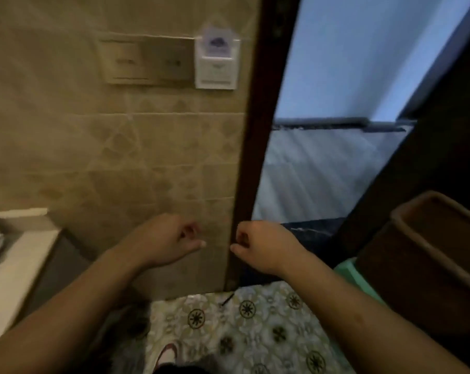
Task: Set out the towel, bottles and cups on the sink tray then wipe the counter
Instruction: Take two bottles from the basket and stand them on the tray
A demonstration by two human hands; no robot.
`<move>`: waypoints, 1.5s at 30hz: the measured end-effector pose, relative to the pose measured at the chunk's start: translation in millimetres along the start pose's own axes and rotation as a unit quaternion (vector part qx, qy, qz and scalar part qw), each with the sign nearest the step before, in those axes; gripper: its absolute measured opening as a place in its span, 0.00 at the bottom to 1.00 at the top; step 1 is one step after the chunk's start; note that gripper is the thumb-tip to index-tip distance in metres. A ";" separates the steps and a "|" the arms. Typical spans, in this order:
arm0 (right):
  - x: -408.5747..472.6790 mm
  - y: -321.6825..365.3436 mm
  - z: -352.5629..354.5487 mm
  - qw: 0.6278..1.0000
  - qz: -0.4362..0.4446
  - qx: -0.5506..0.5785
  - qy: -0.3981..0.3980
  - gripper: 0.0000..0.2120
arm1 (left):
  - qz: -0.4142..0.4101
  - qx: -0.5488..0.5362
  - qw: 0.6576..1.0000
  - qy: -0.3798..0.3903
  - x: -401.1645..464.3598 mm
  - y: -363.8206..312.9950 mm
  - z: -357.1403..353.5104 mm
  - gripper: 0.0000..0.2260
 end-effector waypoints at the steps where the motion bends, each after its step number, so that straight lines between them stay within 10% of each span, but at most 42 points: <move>1: -20.6 -27.9 4.3 0.999 -0.037 0.009 -0.007 0.11 | -0.026 0.001 1.000 0.017 15.0 -25.4 -11.1 0.14; 20: -288.2 -368.8 10.2 0.876 -0.469 0.089 -0.068 0.11 | -0.332 0.007 0.909 0.253 232.2 -388.2 -247.3 0.11; 45: -238.2 -696.4 -70.0 0.839 -0.490 0.192 0.139 0.12 | -0.296 0.120 0.858 0.401 454.1 -521.7 -501.0 0.13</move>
Point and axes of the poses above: each hand's wrist, its own x-axis towards the middle knuckle, its own z-axis out of the back of the hand, y = z × x, the point moved 3 cm from there along x, towards the middle knuckle, and after that the axes turned 7 degrees about -x, right-handed, at the moved point
